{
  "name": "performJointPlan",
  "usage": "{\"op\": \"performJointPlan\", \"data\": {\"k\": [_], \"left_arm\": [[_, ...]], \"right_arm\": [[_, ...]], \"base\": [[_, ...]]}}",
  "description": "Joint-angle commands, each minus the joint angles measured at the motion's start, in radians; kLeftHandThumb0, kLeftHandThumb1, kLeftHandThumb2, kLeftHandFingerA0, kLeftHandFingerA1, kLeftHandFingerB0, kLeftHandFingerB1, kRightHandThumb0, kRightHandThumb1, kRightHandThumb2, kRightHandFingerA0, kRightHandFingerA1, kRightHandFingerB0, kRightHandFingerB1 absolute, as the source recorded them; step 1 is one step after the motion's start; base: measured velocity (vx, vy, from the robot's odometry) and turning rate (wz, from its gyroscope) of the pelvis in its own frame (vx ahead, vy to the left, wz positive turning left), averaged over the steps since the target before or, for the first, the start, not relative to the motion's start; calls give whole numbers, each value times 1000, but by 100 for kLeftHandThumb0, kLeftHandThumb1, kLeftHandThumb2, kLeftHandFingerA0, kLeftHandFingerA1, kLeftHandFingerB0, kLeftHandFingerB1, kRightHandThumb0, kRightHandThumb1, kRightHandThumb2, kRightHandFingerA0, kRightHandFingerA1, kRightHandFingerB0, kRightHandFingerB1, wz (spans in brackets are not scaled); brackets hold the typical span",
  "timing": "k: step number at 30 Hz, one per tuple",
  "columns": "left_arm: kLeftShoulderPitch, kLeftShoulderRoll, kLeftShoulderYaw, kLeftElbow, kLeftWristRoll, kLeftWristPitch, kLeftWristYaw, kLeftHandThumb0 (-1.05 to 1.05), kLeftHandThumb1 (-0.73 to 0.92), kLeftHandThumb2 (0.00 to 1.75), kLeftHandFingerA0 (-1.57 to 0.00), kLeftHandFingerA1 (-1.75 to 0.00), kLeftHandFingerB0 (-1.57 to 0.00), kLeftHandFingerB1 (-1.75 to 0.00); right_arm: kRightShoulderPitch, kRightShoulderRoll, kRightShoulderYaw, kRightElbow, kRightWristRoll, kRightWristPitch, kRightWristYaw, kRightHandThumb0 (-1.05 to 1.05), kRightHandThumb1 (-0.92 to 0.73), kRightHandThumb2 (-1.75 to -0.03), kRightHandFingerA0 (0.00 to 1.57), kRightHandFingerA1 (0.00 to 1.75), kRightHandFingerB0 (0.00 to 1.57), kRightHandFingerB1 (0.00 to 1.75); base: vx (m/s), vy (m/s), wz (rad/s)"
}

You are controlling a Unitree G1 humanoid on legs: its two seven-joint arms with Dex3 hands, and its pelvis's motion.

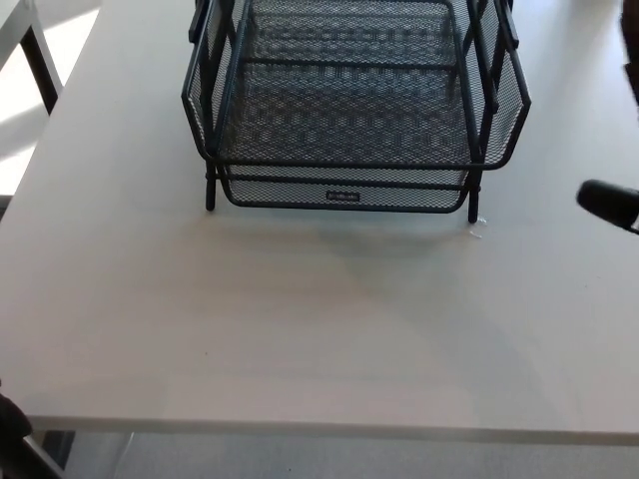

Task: The robot uses its right hand to grab the drawer kept on the middle of the desk and pull it out towards the robot

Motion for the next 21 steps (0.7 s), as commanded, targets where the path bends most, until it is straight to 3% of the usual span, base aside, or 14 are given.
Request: {"op": "performJointPlan", "data": {"k": [1, 3, 6, 7, 9, 12, 13, 14, 16, 17, 20, 21], "left_arm": [[17, 13, 25, 13, 1, -14, 2, -30, 58, 58, -77, -83, -79, -57], [18, 11, 27, 12, -5, -15, 1, -29, 58, 57, -79, -87, -80, -57], [19, 15, 25, 11, 4, -20, 4, -29, 58, 57, -78, -85, -79, -58], [20, 11, 25, 5, 1, -9, 2, -29, 58, 57, -79, -86, -80, -58], [21, 9, 25, 1, -3, -2, -2, -28, 58, 57, -79, -86, -80, -58], [21, 13, 25, 1, 8, -5, 4, -30, 58, 57, -79, -86, -79, -58], [21, 11, 26, 3, 4, -9, 5, -30, 58, 57, -80, -86, -79, -58], [21, 11, 27, 4, 2, -6, 4, -29, 58, 57, -80, -87, -80, -58], [23, 12, 28, 1, 10, -8, 8, -29, 58, 57, -81, -88, -80, -58], [21, 11, 26, 5, 12, -11, 11, -29, 57, 57, -81, -87, -81, -58], [24, 7, 27, 8, 9, -17, 14, -29, 57, 57, -82, -89, -82, -58], [24, 8, 27, 11, 10, -24, 15, -28, 57, 57, -82, -88, -81, -59]], "right_arm": [[287, -73, -417, -161, 203, -13, 135, -105, -69, -106, 0, 5, 4, 20], [351, -74, -518, -107, 254, -48, 119, -105, -72, -107, 0, 8, 2, 12], [387, -47, -591, 11, 273, -9, 105, -105, -77, -114, 0, 7, 6, 21], [397, -54, -608, 55, 260, -9, 81, -105, -78, -115, 0, 7, 2, 16], [403, -50, -627, 85, 258, -10, 68, -105, -78, -115, 0, 4, 3, 20], [443, -45, -689, 222, 333, -82, 39, -105, -75, -110, 0, 8, 4, 25], [440, -41, -692, 264, 324, -77, 14, -103, -74, -110, 0, 7, 8, 30], [440, -34, -693, 305, 304, -54, -8, -92, -67, -111, 0, 17, 3, 31], [446, -25, -687, 390, 273, -4, -12, -100, -77, -120, 0, 14, 6, 29], [458, -12, -686, 431, 297, 1, 23, -96, -72, -115, 0, 18, 12, 38], [450, -11, -682, 533, 326, -52, 1, -90, -63, -107, 0, 24, 7, 41], [448, -11, -669, 582, 316, -51, -18, -93, -84, -66, 0, 39, 8, 40]], "base": [[0, 0, 0], [0, 0, 0], [0, 0, 0], [0, 0, 0], [0, 0, 0], [0, 0, 0], [0, 0, 0], [0, 0, 0], [0, 0, 0], [0, 0, 0], [0, 0, 0], [0, 0, 0]]}}
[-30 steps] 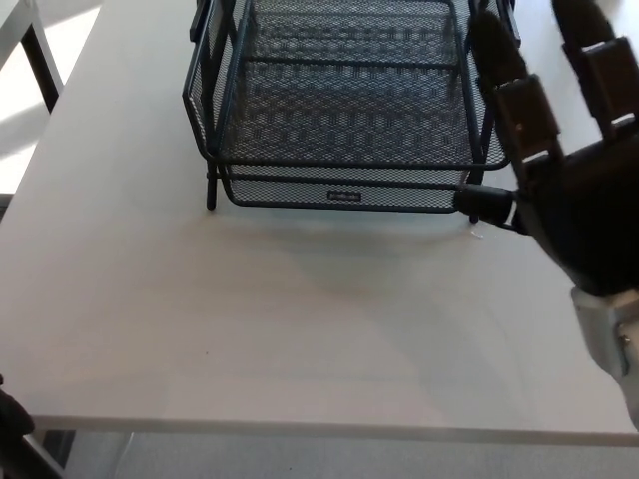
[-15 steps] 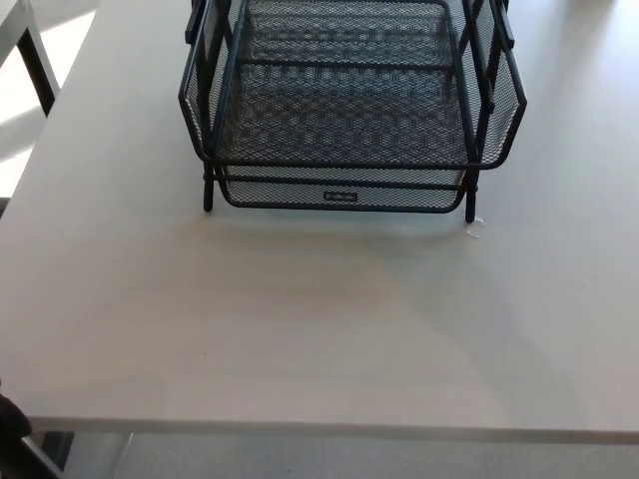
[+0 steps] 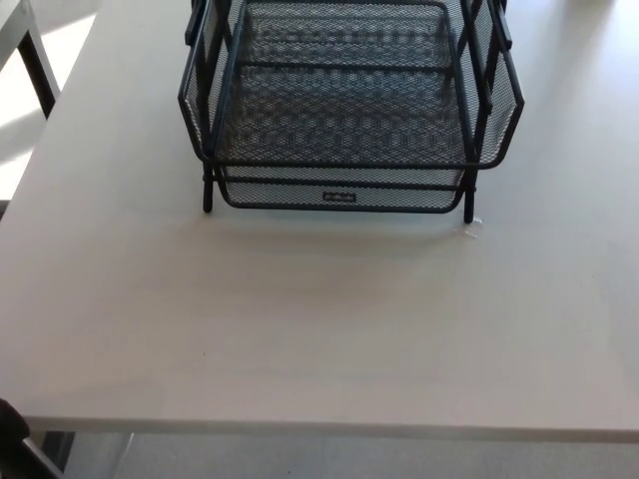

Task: The robot uses its right hand to grab the drawer kept on the middle of the desk and pull it out towards the robot

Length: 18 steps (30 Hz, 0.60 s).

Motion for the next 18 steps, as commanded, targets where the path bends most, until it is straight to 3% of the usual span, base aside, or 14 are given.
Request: {"op": "performJointPlan", "data": {"k": [1, 2, 3, 4, 5, 6, 7, 8, 9, 10, 11, 12, 16, 18], "left_arm": [[12, 7, 22, 14, 5, -27, 14, -28, 57, 57, -82, -89, -82, -59], [12, 7, 22, 13, 4, -23, 12, -30, 58, 57, -81, -88, -81, -58], [13, 10, 21, 9, 10, -15, 10, -31, 58, 57, -80, -89, -80, -59], [13, 11, 20, 9, 11, -19, 11, -29, 57, 57, -81, -88, -81, -59], [10, 10, 20, 11, 7, -22, 10, -29, 57, 57, -80, -87, -81, -59], [5, 10, 18, 12, 7, -21, 10, -30, 57, 57, -81, -88, -81, -58], [4, 10, 18, 14, 7, -22, 11, -30, 57, 57, -81, -88, -81, -58], [4, 10, 18, 14, 7, -20, 11, -30, 57, 57, -81, -88, -81, -58], [5, 9, 19, 15, 6, -19, 11, -29, 57, 57, -81, -88, -81, -57], [4, 8, 18, 16, 6, -20, 12, -29, 57, 57, -81, -88, -81, -57], [5, 9, 18, 16, 8, -20, 13, -30, 57, 57, -81, -88, -81, -57], [5, 8, 18, 16, 6, -19, 12, -30, 57, 57, -81, -89, -81, -57], [2, 9, 14, 9, 12, -16, 12, -31, 58, 58, -81, -88, -80, -58], [2, 9, 14, 12, 13, -18, 13, -31, 58, 57, -79, -87, -80, -57]], "right_arm": [[23, 4, -55, 337, 136, -23, -79, -88, -63, -105, 1, 32, 10, 42], [22, 13, -45, 371, 144, -27, -68, -100, -69, -106, 0, 16, 7, 37], [23, 24, -30, 418, 160, -38, -45, -89, -61, -103, 1, 27, 8, 42], [14, 28, -17, 464, 158, -57, -71, -90, -80, -65, 0, 40, 9, 41], [10, 35, -1, 502, 154, -68, -89, -93, -64, -87, 0, 35, 4, 39], [3, 40, 11, 538, 155, -80, -88, -89, -62, -103, 1, 32, 6, 39], [-9, 48, 18, 581, 171, -97, -71, -100, -67, -103, 0, 18, 5, 29], [-14, 52, 22, 595, 180, -94, -46, -100, -67, -103, 0, 18, 5, 29], [-26, 63, 38, 625, 173, -72, -47, -91, -63, -83, 0, 20, 0, 32], [-21, 79, 41, 626, 185, -96, -56, -85, -74, -62, 0, 34, 3, 41], [-32, 95, 48, 651, 197, -119, -70, -89, -56, -95, 0, 26, 10, 45], [-36, 122, 61, 657, 209, -119, -41, -80, -52, -93, 0, 34, 10, 49], [-52, 142, 106, 686, 211, -86, 3, -83, -56, -98, 0, 40, 9, 49], [-65, 163, 136, 721, 214, -109, -38, -96, -61, -97, 3, 45, 14, 54]], "base": [[0, 0, 0], [0, 0, 0], [0, 0, 0], [0, 0, 0], [0, 0, 0], [0, 0, 0], [0, 0, 0], [0, 0, 0], [0, 0, 0], [0, 0, 0], [0, 0, 0], [0, 0, 0], [0, 0, 0], [0, 0, 0]]}}
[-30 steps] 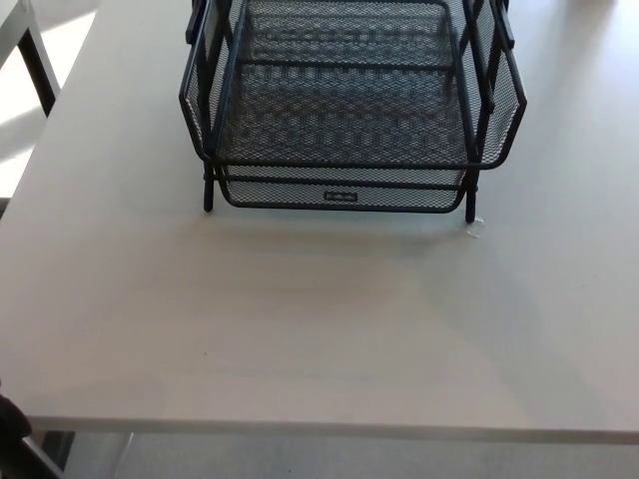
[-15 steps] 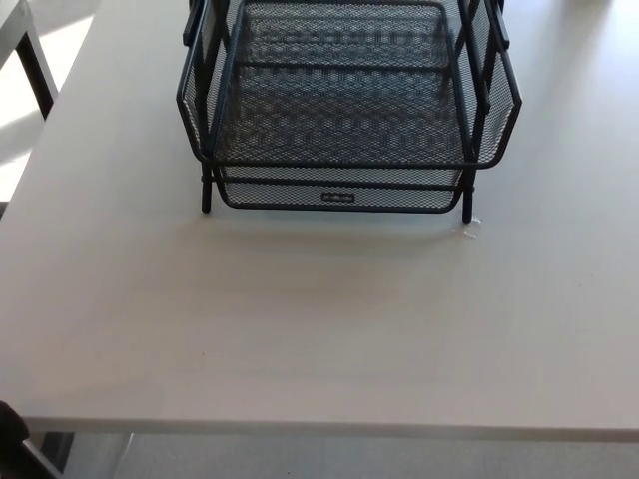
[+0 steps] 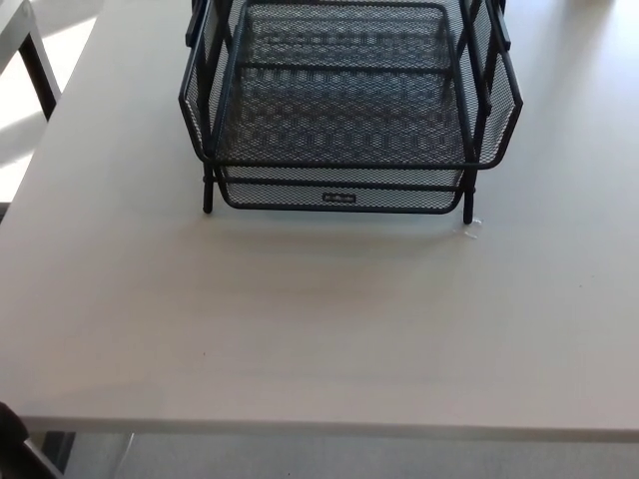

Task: The robot uses its right hand to grab the drawer kept on the middle of the desk and pull it out towards the robot

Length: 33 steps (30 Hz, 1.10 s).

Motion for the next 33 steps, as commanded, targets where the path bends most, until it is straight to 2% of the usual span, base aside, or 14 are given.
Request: {"op": "performJointPlan", "data": {"k": [1, 2, 3, 6, 7, 9, 10, 11, 16, 26, 27, 28, 32, 33], "left_arm": [[-1, 7, 14, 12, 9, -15, 11, -31, 58, 57, -80, -86, -80, -56], [-6, 5, 10, 21, 11, -19, 15, -30, 58, 58, -79, -86, -80, -56], [-8, 4, 9, 25, 10, -22, 16, -29, 57, 58, -79, -85, -80, -55], [-9, 4, 8, 30, 10, -25, 17, -29, 57, 57, -79, -84, -80, -55], [-8, 2, 6, 21, 15, -14, 16, -29, 57, 58, -81, -86, -81, -56], [-6, -3, 2, 14, 19, -5, 18, -29, 57, 58, -81, -86, -81, -56], [-7, -3, 2, 14, 20, -7, 19, -30, 57, 58, -80, -85, -81, -56], [-8, -3, 2, 19, 21, -14, 22, -30, 57, 58, -81, -86, -81, -56], [-10, -2, 2, 22, 20, -22, 23, -30, 58, 58, -79, -86, -80, -57], [-1, -8, 8, 14, 15, -13, 29, -29, 57, 58, -80, -83, -80, -55], [-3, -10, 8, 21, 14, -17, 32, -29, 57, 57, -80, -83, -81, -55], [-2, -8, 7, 20, 11, -17, 28, -29, 57, 58, -80, -84, -80, -56], [1, -8, 8, 13, 18, -14, 33, -32, 58, 57, -80, -82, -80, -55], [1, -7, 8, 13, 19, -14, 34, -32, 58, 57, -79, -82, -80, -55]], "right_arm": [[-33, 59, 73, 99, 95, -51, -29, -91, -58, -98, 2, 44, 16, 55], [-39, 62, 92, 106, 96, -42, -21, -85, -56, -96, 2, 45, 13, 54], [-44, 65, 113, 115, 86, -29, -30, -93, -61, -98, 3, 44, 16, 54], [-52, 77, 141, 123, 116, -36, -33, -96, -60, -97, 3, 45, 18, 56], [-41, 74, 154, 101, 130, -31, 15, -84, -55, -95, 2, 45, 14, 55], [-36, 66, 168, 97, 146, -36, 32, -84, -55, -95, 2, 45, 14, 55], [-37, 63, 176, 100, 148, -35, 29, -86, -71, -61, 0, 55, 20, 50], [-37, 60, 188, 104, 148, -34, 28, -90, -56, -96, 4, 48, 19, 55], [-31, 39, 253, 119, 166, -86, 95, -90, -55, -94, 3, 55, 18, 53], [-78, -6, 378, 161, 149, -72, 96, -86, -54, -95, 3, 57, 15, 57], [-87, -6, 389, 189, 148, -86, 76, -87, -69, -61, 4, 65, 19, 52], [-93, -4, 385, 204, 173, -109, 92, -85, -53, -94, 3, 56, 15, 57], [-102, -10, 406, 221, 165, -109, 58, -86, -52, -92, 6, 62, 15, 57], [-104, -10, 409, 224, 166, -108, 60, -86, -53, -94, 1, 59, 14, 57]], "base": [[0, 0, 0], [0, 0, 0], [0, 0, 0], [0, 0, 0], [0, 0, 0], [0, 0, 0], [0, 0, 0], [0, 0, 0], [0, 0, 0], [0, 0, 0], [0, 0, 0], [0, 0, 0], [0, 0, 0], [0, 0, 0]]}}
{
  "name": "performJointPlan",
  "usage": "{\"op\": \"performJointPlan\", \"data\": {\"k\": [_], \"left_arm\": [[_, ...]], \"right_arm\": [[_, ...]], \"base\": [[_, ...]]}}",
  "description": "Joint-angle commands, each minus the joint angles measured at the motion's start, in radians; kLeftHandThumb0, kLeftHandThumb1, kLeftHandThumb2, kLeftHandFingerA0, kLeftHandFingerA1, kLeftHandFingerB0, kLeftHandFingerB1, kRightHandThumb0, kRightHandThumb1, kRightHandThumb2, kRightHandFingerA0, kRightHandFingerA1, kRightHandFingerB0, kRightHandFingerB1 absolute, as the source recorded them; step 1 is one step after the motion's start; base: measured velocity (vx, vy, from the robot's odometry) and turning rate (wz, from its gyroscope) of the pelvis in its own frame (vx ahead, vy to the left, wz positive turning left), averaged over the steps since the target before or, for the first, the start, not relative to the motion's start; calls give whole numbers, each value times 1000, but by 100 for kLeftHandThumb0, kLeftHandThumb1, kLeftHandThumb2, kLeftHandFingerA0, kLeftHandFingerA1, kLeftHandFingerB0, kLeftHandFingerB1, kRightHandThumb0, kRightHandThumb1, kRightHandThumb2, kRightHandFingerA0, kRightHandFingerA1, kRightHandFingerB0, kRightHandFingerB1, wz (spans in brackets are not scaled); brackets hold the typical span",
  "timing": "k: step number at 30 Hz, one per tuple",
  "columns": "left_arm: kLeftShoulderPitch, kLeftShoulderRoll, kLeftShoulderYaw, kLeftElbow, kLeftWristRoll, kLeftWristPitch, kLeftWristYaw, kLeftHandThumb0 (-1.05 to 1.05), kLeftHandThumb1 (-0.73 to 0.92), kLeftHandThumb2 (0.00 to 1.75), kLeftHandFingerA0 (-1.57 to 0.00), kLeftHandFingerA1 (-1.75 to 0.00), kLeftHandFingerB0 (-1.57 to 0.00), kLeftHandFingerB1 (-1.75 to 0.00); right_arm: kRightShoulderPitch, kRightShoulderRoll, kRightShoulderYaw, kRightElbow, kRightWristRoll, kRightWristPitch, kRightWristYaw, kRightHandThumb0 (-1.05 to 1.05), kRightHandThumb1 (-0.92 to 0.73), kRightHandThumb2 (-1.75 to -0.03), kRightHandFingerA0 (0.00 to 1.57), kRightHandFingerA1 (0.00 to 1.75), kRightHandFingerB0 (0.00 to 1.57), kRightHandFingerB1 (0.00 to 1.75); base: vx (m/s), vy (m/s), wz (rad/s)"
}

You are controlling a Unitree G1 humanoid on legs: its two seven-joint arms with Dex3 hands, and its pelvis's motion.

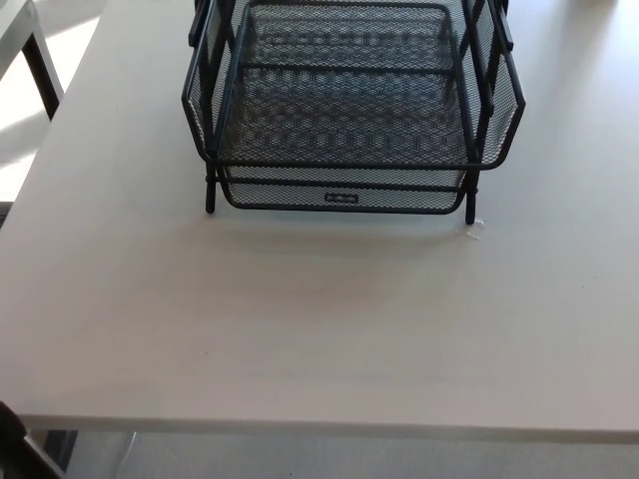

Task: The robot uses its right hand to grab the drawer kept on the middle of the desk and pull it out towards the robot

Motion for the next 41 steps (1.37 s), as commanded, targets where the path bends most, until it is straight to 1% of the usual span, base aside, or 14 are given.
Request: {"op": "performJointPlan", "data": {"k": [1, 10, 11, 12, 17, 18, 20, 22, 27, 31, 33, 35, 40, 41], "left_arm": [[4, 2, 7, 2, 17, -15, 16, -32, 58, 57, -78, -82, -79, -55], [16, -3, 10, 0, 16, -14, 19, -33, 59, 58, -80, -83, -79, -54], [16, -2, 9, 0, 19, -19, 21, -32, 59, 58, -79, -83, -79, -55], [18, -2, 10, 0, 24, -24, 25, -33, 58, 57, -81, -85, -80, -55], [21, -5, 11, -6, 19, -14, 22, -32, 58, 57, -81, -85, -80, -55], [22, -7, 12, -10, 14, -7, 20, -31, 58, 57, -81, -85, -81, -55], [24, -4, 11, -15, 21, -1, 19, -33, 59, 58, -80, -83, -79, -55], [23, -7, 12, -11, 17, -10, 24, -30, 57, 57, -81, -83, -81, -55], [30, -6, 12, -15, 23, -11, 26, -29, 57, 57, -80, -81, -81, -54], [26, -6, 10, -4, 22, -20, 31, -29, 57, 58, -81, -82, -80, -54], [27, -7, 11, -9, 19, -13, 28, -31, 58, 57, -82, -84, -80, -55], [27, -7, 10, -6, 20, -18, 31, -31, 58, 57, -82, -83, -80, -54], [27, -8, 9, -5, 20, -12, 31, -30, 57, 57, -79, -81, -80, -54], [27, -7, 9, -6, 21, -13, 30, -30, 57, 58, -79, -82, -80, -54]], "right_arm": [[-10, -25, 21, 31, 23, -16, -16, -86, -67, -61, 3, 66, 18, 54], [-6, -33, 29, 14, 44, -32, -23, -84, -52, -93, 2, 58, 15, 57], [-4, -34, 29, 9, 48, -27, -14, -83, -66, -61, 2, 64, 18, 54], [-8, -37, 33, 15, 45, -29, -22, -84, -51, -92, 6, 61, 17, 57], [-9, -47, 51, 21, 36, -29, -46, -84, -67, -61, 3, 66, 18, 54], [-11, -45, 51, 22, 41, -26, -46, -86, -53, -93, 2, 59, 15, 57], [-15, -44, 53, 30, 42, -26, -51, -84, -66, -61, 3, 66, 19, 53], [-8, -44, 46, 18, 56, -43, -43, -82, -50, -91, 6, 60, 17, 57], [-25, -41, 58, 57, 48, -38, -55, -84, -66, -61, 4, 65, 20, 52], [-14, -50, 58, 38, 58, -47, -27, -84, -52, -93, 3, 58, 15, 57], [-17, -50, 62, 42, 53, -41, -35, -84, -66, -61, 3, 65, 18, 53], [-9, -52, 62, 25, 56, -34, -21, -87, -54, -94, 3, 58, 14, 57], [-12, -55, 74, 37, 45, -39, -46, -85, -67, -61, 4, 66, 18, 53], [-10, -53, 70, 33, 50, -42, -46, -84, -51, -92, 4, 60, 16, 58]], "base": [[0, 0, 0], [0, 0, 0], [0, 0, 0], [0, 0, 0], [0, 0, 0], [0, 0, 0], [0, 0, 0], [0, 0, 0], [0, 0, 0], [0, 0, 0], [0, 0, 0], [0, 0, 0], [0, 0, 0], [0, 0, 0]]}}
